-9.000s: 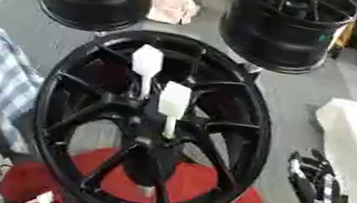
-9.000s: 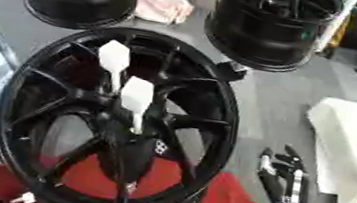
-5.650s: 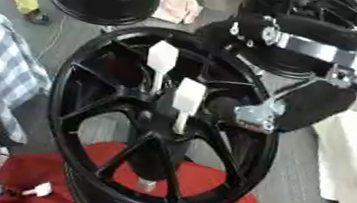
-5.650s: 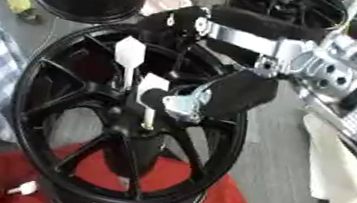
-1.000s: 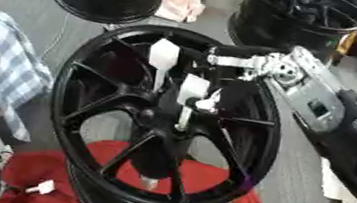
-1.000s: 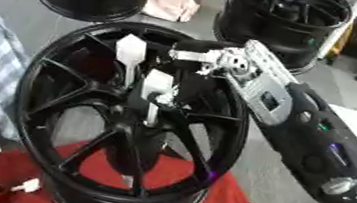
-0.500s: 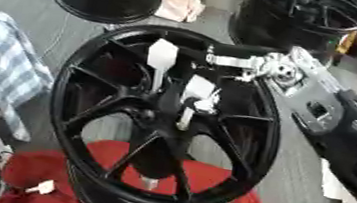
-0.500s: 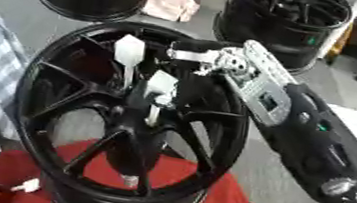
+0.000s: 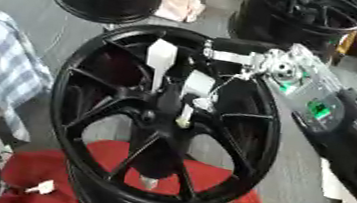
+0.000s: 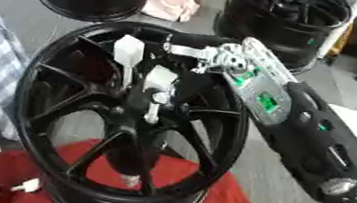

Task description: Pull the pin out of the wheel hub.

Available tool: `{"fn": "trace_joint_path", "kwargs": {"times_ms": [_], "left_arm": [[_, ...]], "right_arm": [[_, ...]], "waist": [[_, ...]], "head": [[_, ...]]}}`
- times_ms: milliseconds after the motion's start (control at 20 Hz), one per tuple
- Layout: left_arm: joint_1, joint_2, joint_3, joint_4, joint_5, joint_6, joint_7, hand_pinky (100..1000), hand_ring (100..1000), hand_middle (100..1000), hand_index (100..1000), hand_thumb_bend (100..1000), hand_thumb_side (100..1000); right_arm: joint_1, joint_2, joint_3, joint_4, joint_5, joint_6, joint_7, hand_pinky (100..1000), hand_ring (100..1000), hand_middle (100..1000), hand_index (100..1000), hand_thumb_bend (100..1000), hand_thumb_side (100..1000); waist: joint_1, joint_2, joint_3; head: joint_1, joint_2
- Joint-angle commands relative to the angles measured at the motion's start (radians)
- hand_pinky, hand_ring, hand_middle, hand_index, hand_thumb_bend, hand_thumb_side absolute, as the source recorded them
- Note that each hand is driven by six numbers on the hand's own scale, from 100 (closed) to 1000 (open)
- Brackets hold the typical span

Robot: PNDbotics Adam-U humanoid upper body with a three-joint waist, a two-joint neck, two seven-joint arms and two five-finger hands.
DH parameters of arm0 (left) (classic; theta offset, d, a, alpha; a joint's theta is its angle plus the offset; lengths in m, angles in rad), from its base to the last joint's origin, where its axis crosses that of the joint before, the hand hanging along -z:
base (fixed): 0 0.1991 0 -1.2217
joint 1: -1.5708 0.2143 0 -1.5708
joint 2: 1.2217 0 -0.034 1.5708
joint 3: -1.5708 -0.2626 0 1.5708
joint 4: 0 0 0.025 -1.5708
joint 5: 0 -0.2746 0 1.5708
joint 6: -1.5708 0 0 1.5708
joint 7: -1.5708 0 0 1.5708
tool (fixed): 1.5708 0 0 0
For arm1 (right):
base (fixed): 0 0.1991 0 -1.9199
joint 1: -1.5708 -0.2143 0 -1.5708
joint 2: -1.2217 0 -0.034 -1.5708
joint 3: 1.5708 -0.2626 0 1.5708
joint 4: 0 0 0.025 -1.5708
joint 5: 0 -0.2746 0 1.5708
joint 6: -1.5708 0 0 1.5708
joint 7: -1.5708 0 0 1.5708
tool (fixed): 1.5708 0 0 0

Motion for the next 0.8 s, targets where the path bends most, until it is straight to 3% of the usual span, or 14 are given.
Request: {"fn": "trace_joint_path", "kwargs": {"times_ms": [50,450,800], "left_arm": [[-0.011,0.013,0.001,-0.023,0.0,0.001,-0.003,678,681,631,739,476,518],[-0.003,0.019,0.003,-0.021,-0.003,0.002,-0.005,678,682,632,740,479,519],[0.007,0.027,0.013,-0.022,0.0,0.007,0.005,678,682,631,739,475,519]], "right_arm": [[-0.034,-0.032,-0.023,-0.03,-0.031,0.008,-0.006,475,431,409,632,100,243],[-0.104,-0.14,-0.079,-0.109,-0.131,0.059,0.016,472,427,406,628,100,231],[-0.075,-0.316,-0.234,-0.181,-0.226,0.144,-0.061,469,420,400,621,100,206]], "waist": [[0.008,-0.019,-0.001],[0.0,-0.028,-0.011],[-0.009,-0.032,-0.04]], "head": [[-0.002,0.002],[0.008,0.006],[0.033,0.007]]}}
